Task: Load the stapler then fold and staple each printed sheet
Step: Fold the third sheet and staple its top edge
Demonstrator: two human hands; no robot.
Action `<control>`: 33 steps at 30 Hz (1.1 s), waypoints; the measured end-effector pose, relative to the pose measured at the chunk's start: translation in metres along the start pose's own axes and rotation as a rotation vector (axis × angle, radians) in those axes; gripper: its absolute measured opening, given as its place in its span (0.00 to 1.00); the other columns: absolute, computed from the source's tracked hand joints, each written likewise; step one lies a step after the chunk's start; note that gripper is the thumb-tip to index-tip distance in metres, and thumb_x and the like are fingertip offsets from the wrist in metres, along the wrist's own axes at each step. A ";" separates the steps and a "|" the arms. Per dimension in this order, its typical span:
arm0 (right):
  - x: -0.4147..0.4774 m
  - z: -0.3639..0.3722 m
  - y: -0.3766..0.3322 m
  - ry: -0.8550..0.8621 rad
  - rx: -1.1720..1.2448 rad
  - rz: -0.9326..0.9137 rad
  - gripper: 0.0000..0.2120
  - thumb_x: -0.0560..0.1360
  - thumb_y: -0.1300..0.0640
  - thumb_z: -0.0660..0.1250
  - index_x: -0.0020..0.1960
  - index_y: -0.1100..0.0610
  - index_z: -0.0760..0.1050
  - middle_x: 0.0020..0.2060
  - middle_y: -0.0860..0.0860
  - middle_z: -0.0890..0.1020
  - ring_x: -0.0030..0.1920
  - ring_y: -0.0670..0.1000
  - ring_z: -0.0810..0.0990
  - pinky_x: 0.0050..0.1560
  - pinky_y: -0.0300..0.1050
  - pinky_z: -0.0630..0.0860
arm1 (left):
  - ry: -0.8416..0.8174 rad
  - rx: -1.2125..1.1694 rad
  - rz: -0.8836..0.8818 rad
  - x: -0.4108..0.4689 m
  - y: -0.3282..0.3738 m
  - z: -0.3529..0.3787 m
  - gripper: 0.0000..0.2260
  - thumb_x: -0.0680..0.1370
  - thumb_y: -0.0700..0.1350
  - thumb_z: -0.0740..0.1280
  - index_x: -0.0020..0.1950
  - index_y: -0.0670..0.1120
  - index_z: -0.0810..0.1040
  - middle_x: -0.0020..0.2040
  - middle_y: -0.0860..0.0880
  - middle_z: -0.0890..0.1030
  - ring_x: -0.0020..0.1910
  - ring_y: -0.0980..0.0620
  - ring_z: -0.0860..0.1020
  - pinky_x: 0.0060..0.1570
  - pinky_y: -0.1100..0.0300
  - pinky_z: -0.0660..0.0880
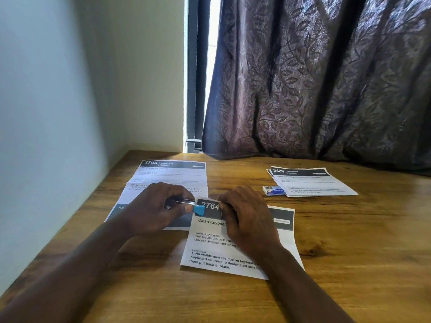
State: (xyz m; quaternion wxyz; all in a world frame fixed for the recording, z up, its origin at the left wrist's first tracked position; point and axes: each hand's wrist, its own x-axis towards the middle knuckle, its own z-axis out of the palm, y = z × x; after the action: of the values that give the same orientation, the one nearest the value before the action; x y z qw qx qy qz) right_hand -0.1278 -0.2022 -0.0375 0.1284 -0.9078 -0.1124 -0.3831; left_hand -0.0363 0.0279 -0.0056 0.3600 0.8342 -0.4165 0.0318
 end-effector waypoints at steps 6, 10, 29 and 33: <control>0.000 0.000 0.001 -0.003 0.024 0.022 0.04 0.80 0.54 0.66 0.55 0.50 0.77 0.47 0.46 0.79 0.50 0.46 0.74 0.53 0.45 0.73 | 0.032 0.086 -0.041 0.002 -0.001 0.006 0.14 0.75 0.57 0.65 0.53 0.52 0.84 0.50 0.63 0.85 0.47 0.54 0.82 0.46 0.46 0.81; 0.001 -0.001 0.000 -0.024 0.035 0.041 0.05 0.80 0.54 0.66 0.55 0.50 0.78 0.47 0.46 0.79 0.50 0.46 0.74 0.54 0.46 0.73 | 0.017 -0.023 -0.022 -0.001 -0.004 0.002 0.12 0.76 0.53 0.67 0.57 0.53 0.84 0.52 0.63 0.85 0.53 0.57 0.83 0.48 0.62 0.79; 0.004 -0.034 0.015 0.275 0.055 0.140 0.05 0.79 0.58 0.67 0.54 0.56 0.79 0.46 0.51 0.82 0.48 0.52 0.78 0.52 0.49 0.73 | 0.185 -0.028 -0.108 -0.001 0.053 0.021 0.32 0.72 0.68 0.66 0.73 0.57 0.71 0.57 0.62 0.83 0.53 0.59 0.84 0.49 0.52 0.84; 0.005 -0.039 0.015 0.298 0.026 0.131 0.07 0.80 0.56 0.66 0.57 0.56 0.80 0.48 0.52 0.82 0.49 0.53 0.78 0.54 0.52 0.73 | 0.077 -0.225 -0.174 0.006 0.064 0.036 0.31 0.77 0.48 0.75 0.75 0.61 0.66 0.54 0.59 0.85 0.50 0.54 0.87 0.43 0.53 0.86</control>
State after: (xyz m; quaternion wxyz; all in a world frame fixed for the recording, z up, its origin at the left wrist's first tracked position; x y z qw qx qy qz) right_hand -0.1461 -0.2284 -0.0096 0.1799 -0.8445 -0.0376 -0.5031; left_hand -0.0875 -0.0245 0.0066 0.4684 0.8196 -0.3296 -0.0145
